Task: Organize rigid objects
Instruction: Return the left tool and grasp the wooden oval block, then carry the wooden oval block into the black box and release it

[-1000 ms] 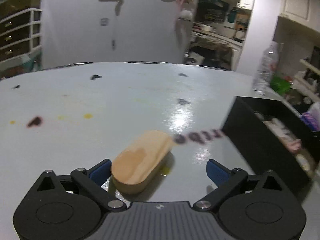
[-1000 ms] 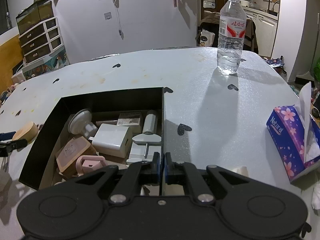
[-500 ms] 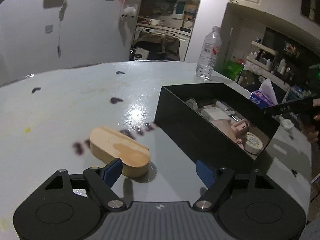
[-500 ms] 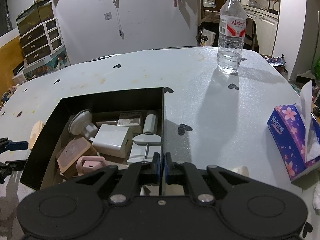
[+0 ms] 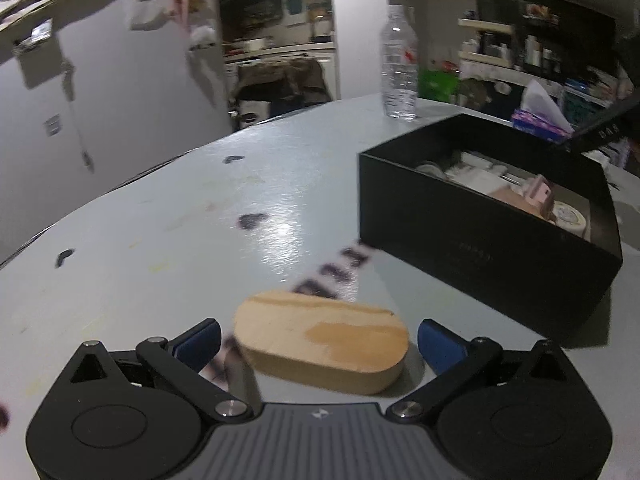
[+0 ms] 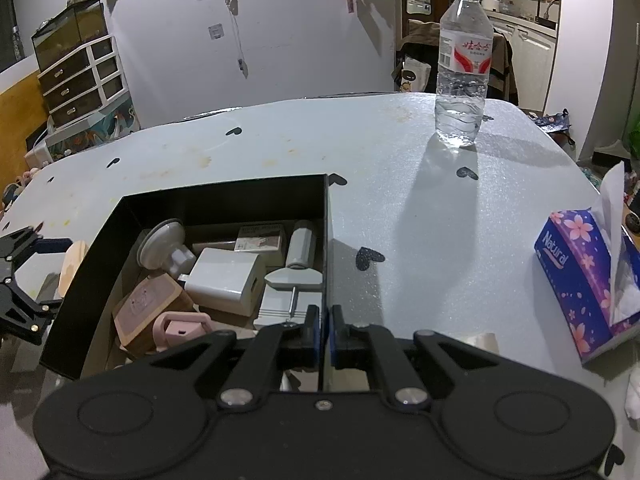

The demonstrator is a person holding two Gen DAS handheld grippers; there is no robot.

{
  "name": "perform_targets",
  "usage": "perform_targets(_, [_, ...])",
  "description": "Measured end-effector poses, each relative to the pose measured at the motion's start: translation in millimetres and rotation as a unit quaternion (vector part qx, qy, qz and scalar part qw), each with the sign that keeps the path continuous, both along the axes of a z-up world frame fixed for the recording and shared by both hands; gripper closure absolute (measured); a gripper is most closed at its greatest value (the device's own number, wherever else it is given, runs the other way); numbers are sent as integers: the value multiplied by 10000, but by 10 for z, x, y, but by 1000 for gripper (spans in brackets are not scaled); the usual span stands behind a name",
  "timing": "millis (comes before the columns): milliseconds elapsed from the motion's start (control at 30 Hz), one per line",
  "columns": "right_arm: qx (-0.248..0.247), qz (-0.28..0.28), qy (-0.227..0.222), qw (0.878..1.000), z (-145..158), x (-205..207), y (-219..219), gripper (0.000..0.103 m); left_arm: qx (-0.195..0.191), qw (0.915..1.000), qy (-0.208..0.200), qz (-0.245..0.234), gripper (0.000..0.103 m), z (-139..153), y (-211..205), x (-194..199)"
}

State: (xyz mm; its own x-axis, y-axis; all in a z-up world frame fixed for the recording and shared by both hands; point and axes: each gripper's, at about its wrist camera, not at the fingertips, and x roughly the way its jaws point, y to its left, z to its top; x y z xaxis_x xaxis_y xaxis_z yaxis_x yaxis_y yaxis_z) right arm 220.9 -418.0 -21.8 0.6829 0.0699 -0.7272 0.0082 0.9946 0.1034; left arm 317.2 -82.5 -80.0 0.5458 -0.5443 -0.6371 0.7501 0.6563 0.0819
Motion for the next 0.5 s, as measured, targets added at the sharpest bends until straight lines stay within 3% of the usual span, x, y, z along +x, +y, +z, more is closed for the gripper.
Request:
perform_targets(67, [-8,-5,11,10000,1,4,6,98,-14,9999,-44,-103,5,-19,-22,0])
perform_targets(167, [-7,-18,20,10000,2,7,3,98,-172,9998,6,138,18,-20,-14,28])
perform_targets(367, [-28,-14,20,10000,0,6,8,99,-190,9989,-9,421,18,51,-40,-71])
perform_targets(500, [-27,-12,18,10000,1,6,6,98,-521,9976,-145,436,18,308,-37,-143])
